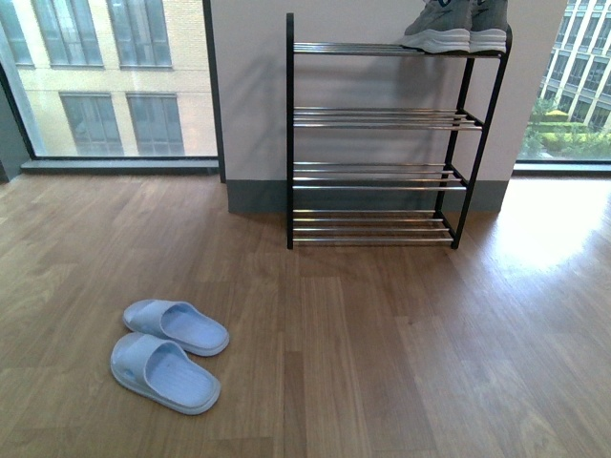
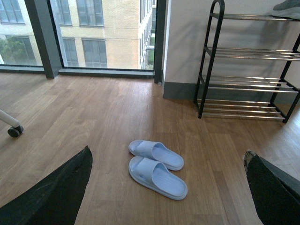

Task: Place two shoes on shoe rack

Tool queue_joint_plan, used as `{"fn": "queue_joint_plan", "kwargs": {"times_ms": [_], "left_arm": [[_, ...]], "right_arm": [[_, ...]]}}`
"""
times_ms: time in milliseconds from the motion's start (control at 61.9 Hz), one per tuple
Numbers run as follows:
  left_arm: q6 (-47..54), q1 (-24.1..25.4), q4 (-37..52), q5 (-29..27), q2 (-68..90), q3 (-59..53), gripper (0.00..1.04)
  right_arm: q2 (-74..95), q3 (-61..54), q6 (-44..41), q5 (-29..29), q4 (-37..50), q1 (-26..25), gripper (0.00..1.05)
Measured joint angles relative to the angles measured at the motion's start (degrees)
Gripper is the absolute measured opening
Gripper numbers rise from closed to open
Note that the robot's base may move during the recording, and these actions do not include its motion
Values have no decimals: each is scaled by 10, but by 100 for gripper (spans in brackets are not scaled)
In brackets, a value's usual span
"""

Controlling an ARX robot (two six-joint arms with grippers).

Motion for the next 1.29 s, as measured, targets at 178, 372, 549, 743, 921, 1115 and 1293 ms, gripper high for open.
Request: {"fn": "queue_joint_plan", "kwargs": {"times_ms": [178,372,549,743,921,1115,1293], "left_arm": [[0,0,0,0,0,0,95],[0,0,0,0,0,0,95],[0,0,0,0,0,0,95],[0,0,0,0,0,0,95],[-4,-5,-6,-18,4,2,95],[-315,-127,49,-198,358,91,95],[-492,-149,191,-150,865,217,95]], "right_arm": [[0,0,0,0,0,0,95],[0,0,0,0,0,0,95],[0,0,0,0,0,0,95],[0,0,0,0,0,0,95],[1,0,0,-2,0,0,95],[1,0,0,-2,0,0,95],[1,0,0,-1,0,0,95]]}}
